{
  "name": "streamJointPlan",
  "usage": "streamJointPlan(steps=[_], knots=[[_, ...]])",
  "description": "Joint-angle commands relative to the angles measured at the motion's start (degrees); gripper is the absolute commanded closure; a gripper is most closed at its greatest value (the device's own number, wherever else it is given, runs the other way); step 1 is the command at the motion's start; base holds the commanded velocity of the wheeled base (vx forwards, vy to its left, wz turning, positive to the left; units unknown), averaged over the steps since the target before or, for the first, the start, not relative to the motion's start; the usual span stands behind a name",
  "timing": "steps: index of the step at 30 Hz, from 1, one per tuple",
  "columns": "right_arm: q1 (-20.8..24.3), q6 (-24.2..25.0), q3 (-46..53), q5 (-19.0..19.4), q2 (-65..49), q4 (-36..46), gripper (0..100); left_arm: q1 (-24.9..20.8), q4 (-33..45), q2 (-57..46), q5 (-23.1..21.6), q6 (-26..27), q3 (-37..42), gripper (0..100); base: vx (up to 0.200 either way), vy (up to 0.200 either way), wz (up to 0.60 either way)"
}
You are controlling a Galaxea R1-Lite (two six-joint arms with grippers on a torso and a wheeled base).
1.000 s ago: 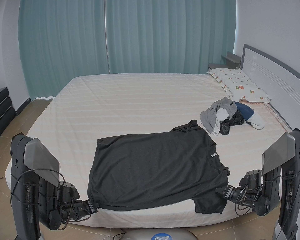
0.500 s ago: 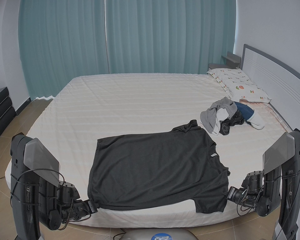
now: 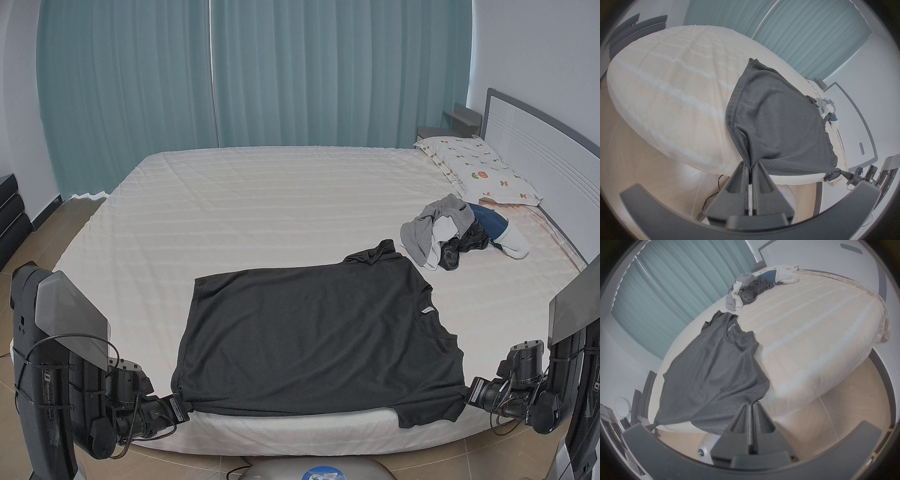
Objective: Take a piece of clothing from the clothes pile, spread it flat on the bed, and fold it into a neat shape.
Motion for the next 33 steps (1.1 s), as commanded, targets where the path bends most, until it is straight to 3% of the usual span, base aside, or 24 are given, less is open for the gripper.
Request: streamJointPlan(steps=[1, 5, 9, 19, 33], knots=[[0.2, -1.3, 1.0, 0.0, -4.9, 3.9, 100, 0.4, -0.9, -0.7, 0.0, 0.3, 0.3, 100, 0.000, 0.000, 0.00], [0.7, -4.0, 1.0, 0.2, -11.0, 13.0, 100, 0.4, -0.9, -0.3, 2.0, 4.4, 1.8, 100, 0.000, 0.000, 0.00], [1.0, -7.2, 1.0, 0.2, -14.3, 19.4, 100, 0.8, -0.9, -0.6, 2.9, 5.2, 1.8, 100, 0.000, 0.000, 0.00], [3.9, -8.7, 1.0, 0.0, -16.2, 26.6, 100, 1.7, 0.0, -0.8, 5.6, 8.4, 1.9, 100, 0.000, 0.000, 0.00], [4.0, -14.3, 1.0, 0.2, -22.0, 36.9, 100, 2.4, 15.1, -8.9, 5.8, 14.9, 1.9, 100, 0.000, 0.000, 0.00]])
